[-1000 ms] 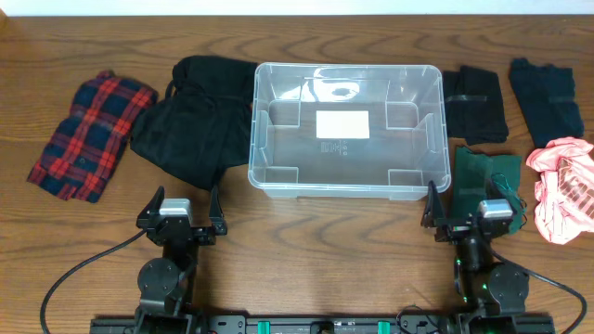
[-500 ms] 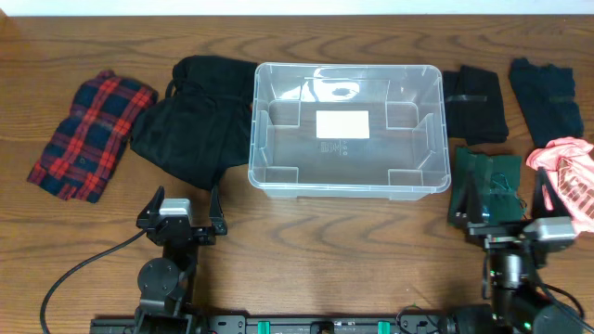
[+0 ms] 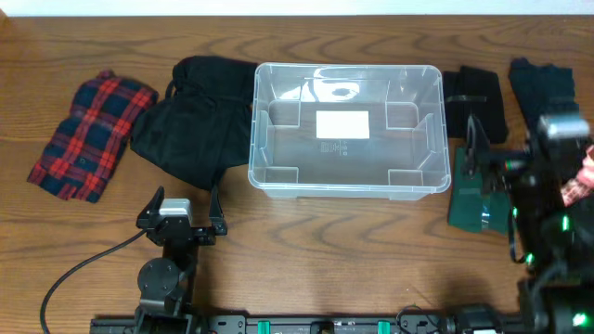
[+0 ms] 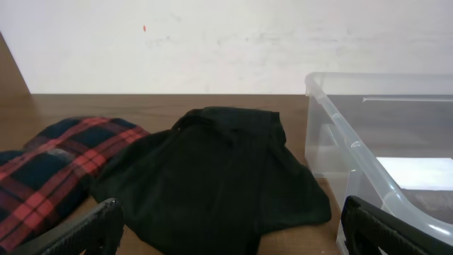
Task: Pack container
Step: 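Move the right gripper over the taped black folded bundle, then lower the right gripper and grasp the taped black bundle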
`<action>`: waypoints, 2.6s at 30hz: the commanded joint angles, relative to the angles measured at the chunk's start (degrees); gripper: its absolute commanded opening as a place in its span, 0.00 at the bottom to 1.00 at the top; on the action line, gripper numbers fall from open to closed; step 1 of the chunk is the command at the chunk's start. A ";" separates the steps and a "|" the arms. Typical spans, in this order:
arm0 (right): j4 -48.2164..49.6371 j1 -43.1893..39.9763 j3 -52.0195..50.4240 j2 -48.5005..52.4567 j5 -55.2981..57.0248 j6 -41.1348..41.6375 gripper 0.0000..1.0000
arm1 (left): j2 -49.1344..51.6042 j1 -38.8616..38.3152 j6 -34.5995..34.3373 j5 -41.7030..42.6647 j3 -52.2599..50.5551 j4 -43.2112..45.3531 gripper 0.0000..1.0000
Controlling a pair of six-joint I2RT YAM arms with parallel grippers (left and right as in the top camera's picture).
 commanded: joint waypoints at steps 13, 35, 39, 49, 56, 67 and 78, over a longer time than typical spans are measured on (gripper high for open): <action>-29.97 -16.11 21.03 19.71 -7.32 -1.99 0.99 | -0.33 -0.09 0.76 -1.68 -1.09 -2.10 0.98; -36.59 -38.53 20.83 36.89 -19.08 -4.04 0.99 | -0.33 -0.09 0.76 -1.68 -1.09 -2.10 0.98; -34.42 -38.51 20.83 39.39 -19.21 -1.64 0.99 | -0.33 -0.09 0.76 -1.68 -1.09 -2.10 0.98; -20.28 -38.47 20.83 47.12 -29.70 -8.07 0.99 | -0.33 -0.09 0.76 -1.68 -1.09 -2.10 0.98; -11.93 -38.45 20.83 56.08 -33.66 -12.61 0.99 | -0.33 -0.09 0.79 -1.68 -1.09 -2.10 0.98; -5.64 -32.59 20.83 70.16 -41.09 -28.96 0.99 | -0.33 -0.09 0.76 -1.68 -1.09 -2.10 0.98; -1.81 -28.39 20.85 71.47 -29.70 -29.00 0.99 | -0.33 -0.09 0.76 -1.68 -1.09 -2.10 0.98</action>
